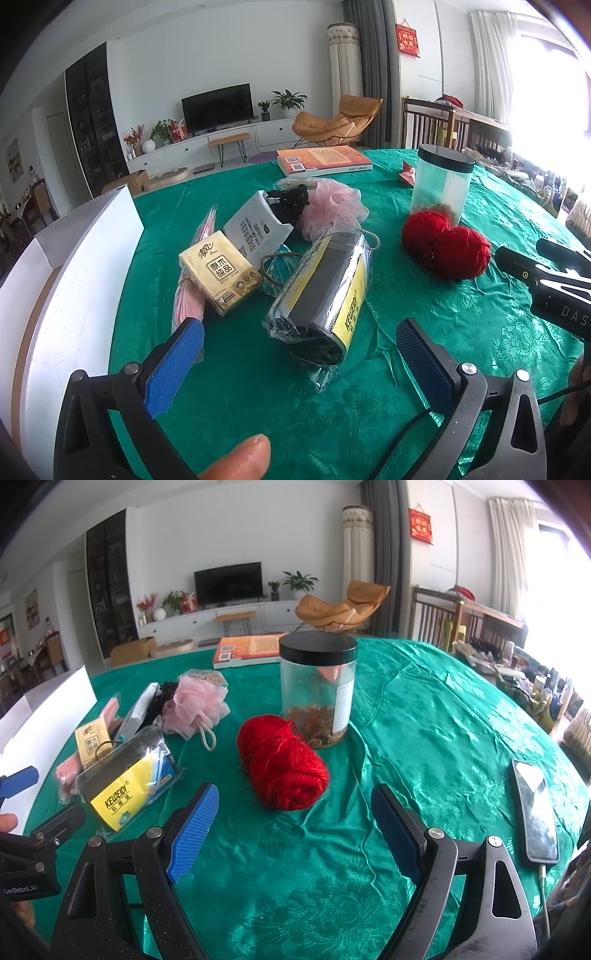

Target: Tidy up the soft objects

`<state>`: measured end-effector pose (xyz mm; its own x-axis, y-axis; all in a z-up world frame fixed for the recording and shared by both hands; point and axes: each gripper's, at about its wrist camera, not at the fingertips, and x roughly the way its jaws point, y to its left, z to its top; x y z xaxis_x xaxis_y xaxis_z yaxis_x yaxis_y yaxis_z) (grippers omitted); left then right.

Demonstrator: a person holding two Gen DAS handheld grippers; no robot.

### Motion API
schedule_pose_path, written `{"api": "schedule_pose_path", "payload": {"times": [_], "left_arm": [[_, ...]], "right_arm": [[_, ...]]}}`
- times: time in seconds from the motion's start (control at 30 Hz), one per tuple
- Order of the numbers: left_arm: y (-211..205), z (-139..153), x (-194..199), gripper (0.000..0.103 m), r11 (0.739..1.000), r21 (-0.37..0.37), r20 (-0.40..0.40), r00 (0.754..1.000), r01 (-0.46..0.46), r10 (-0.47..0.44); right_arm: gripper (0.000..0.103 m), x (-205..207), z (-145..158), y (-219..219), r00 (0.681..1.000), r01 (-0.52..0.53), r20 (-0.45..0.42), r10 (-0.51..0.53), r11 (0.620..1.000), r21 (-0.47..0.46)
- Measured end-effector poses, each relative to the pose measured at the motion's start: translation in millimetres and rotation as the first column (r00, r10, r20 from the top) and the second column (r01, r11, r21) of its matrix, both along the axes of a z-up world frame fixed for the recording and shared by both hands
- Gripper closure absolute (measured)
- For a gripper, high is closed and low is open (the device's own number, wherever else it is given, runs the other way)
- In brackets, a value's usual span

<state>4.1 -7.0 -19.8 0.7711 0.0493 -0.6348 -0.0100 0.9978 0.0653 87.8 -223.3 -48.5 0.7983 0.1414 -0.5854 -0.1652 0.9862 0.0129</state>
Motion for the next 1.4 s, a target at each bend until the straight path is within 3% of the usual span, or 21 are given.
{"api": "schedule_pose_path", "payload": {"times": [1.4], "left_arm": [[4, -15, -1, 0.000, 1.000, 0.019, -0.052, 0.999, -0.009, 0.010]], "right_arm": [[0.016, 7, -7, -8, 0.999, 0.029, -0.037, -0.028, 0.999, 0.027]]}}
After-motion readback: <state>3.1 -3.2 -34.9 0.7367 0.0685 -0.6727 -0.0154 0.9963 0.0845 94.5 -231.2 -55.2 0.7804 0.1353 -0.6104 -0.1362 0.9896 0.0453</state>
